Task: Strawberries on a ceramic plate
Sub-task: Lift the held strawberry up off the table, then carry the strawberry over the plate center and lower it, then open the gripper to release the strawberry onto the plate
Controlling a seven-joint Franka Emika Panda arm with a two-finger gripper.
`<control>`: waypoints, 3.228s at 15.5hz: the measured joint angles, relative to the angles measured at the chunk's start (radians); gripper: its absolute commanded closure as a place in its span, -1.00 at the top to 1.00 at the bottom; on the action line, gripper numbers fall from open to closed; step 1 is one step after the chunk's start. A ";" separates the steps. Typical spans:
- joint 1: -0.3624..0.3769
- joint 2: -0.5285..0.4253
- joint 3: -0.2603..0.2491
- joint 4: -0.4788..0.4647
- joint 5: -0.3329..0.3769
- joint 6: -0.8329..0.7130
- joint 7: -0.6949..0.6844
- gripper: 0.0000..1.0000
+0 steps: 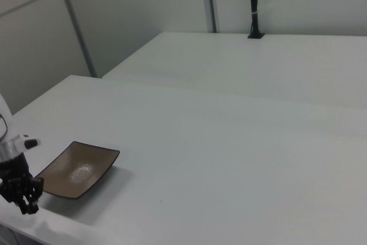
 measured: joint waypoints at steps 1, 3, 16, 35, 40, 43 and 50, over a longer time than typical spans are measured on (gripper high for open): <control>0.000 -0.003 0.000 0.031 0.000 -0.053 -0.010 -1.00; 0.000 -0.011 0.000 0.095 0.000 -0.153 -0.030 -1.00; -0.029 0.010 -0.213 0.365 0.000 -0.289 -0.080 -1.00; -0.054 0.304 -0.255 0.372 0.000 0.024 -0.088 -0.99; -0.054 0.344 -0.255 0.369 0.000 0.060 -0.088 0.27; -0.053 0.345 -0.255 0.370 0.000 0.060 -0.088 1.00; -0.054 0.317 -0.274 0.461 -0.030 0.022 -0.042 1.00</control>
